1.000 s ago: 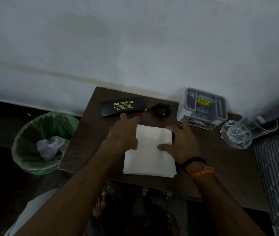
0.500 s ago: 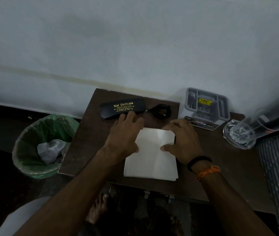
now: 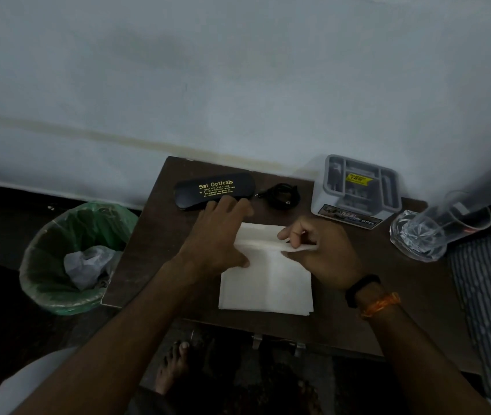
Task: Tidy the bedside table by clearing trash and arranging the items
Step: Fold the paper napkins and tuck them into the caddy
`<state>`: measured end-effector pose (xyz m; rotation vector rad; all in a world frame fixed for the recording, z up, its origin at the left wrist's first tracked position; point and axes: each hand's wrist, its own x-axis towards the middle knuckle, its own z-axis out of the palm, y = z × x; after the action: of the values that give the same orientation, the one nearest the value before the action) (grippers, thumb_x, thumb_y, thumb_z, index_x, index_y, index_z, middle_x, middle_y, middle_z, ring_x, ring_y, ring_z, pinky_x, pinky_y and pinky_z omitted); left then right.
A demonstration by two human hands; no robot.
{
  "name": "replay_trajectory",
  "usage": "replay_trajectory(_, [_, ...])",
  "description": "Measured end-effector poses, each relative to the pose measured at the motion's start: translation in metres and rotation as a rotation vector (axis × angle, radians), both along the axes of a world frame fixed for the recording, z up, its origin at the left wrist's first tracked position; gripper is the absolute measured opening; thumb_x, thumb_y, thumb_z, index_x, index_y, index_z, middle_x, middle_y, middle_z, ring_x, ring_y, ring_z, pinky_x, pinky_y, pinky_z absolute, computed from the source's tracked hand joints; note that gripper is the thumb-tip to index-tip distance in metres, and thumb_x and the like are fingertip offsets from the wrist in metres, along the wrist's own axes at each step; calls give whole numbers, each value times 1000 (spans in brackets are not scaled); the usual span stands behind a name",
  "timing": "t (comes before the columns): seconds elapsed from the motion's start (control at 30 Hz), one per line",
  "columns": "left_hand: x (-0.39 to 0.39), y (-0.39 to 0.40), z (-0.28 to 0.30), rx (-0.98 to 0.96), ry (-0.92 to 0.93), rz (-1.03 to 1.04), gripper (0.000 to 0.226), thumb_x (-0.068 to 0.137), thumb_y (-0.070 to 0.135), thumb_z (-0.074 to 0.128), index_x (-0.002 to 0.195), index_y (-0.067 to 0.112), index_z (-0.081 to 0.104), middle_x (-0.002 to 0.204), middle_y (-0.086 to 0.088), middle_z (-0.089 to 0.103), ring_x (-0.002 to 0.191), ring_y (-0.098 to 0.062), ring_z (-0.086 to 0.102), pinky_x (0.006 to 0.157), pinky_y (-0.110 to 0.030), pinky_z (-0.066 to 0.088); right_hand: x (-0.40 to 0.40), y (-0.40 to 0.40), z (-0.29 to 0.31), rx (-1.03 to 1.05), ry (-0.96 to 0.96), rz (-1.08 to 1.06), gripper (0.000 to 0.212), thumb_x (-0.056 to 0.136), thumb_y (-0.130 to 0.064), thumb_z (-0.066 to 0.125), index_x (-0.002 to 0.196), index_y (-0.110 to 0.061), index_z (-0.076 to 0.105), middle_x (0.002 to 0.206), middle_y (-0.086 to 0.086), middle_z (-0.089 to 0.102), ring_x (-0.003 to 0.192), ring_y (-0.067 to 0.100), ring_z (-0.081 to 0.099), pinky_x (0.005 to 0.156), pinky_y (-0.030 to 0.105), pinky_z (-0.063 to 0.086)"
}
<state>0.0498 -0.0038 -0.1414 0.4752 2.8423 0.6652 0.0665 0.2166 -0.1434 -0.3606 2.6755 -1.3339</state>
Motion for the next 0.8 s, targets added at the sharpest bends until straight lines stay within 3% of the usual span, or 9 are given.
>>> replay_trajectory(0.1, [-5, -10, 3, 326, -115, 53, 43, 64, 31, 87, 97, 25, 60, 107, 5, 59, 99, -16, 52, 79, -33, 44, -1, 4, 6, -173, -96, -78, 23, 77, -4, 74, 74, -16, 55, 90, 7, 70, 92, 21, 68, 81, 44, 55])
replay_trajectory(0.17, [-11, -13, 6, 485, -189, 119, 30, 69, 32, 84, 90, 19, 66, 96, 1, 69, 90, -18, 65, 75, -37, 52, -2, 6, 12, -311, -114, -174, 19, 78, -3, 74, 82, -12, 58, 87, 12, 67, 83, 28, 66, 72, 43, 54])
replay_trajectory(0.23, [-13, -10, 11, 663, -313, 215, 30, 77, 22, 80, 103, 14, 68, 102, -2, 73, 94, -20, 70, 84, -45, 57, -3, 5, 18, -531, -192, -282, 25, 76, -2, 75, 96, -9, 61, 93, 7, 69, 83, 23, 67, 71, 35, 57])
replay_trajectory(0.3, [-12, -7, 16, 850, -432, 293, 37, 82, 13, 74, 117, 14, 65, 111, -3, 72, 102, -21, 69, 93, -49, 55, -5, 4, 21, -700, -289, -353, 43, 72, -7, 76, 113, -9, 62, 107, 7, 71, 95, 22, 69, 80, 35, 59])
replay_trajectory(0.43, [-10, -1, 28, 1097, -529, 350, 34, 90, 8, 62, 124, 7, 59, 118, -9, 70, 103, -23, 69, 89, -41, 57, -3, 3, 23, -790, -516, -282, 53, 72, -15, 73, 123, -8, 61, 119, 9, 70, 107, 27, 67, 87, 39, 57])
replay_trajectory(0.57, [-9, 8, 30, 1230, -581, 404, 28, 94, 8, 57, 122, 11, 61, 113, -6, 72, 96, -20, 71, 76, -33, 60, 1, 0, 26, -799, -598, -271, 48, 70, -6, 73, 117, -5, 65, 116, 12, 71, 101, 28, 70, 77, 37, 59])
replay_trajectory(0.73, [-1, 19, 30, 1257, -635, 371, 45, 89, 1, 61, 131, 14, 54, 121, -8, 68, 109, -27, 67, 90, -42, 56, 0, -6, 25, -963, -573, -299, 44, 84, 0, 65, 127, -5, 59, 124, 13, 67, 113, 34, 64, 92, 50, 53])
replay_trajectory(0.8, [-1, 21, 29, 1238, -627, 390, 52, 84, -4, 64, 131, 14, 52, 121, -8, 68, 109, -27, 66, 87, -40, 57, 0, -8, 23, -952, -546, -294, 45, 84, -3, 66, 129, -6, 58, 126, 13, 65, 116, 34, 61, 95, 52, 50])
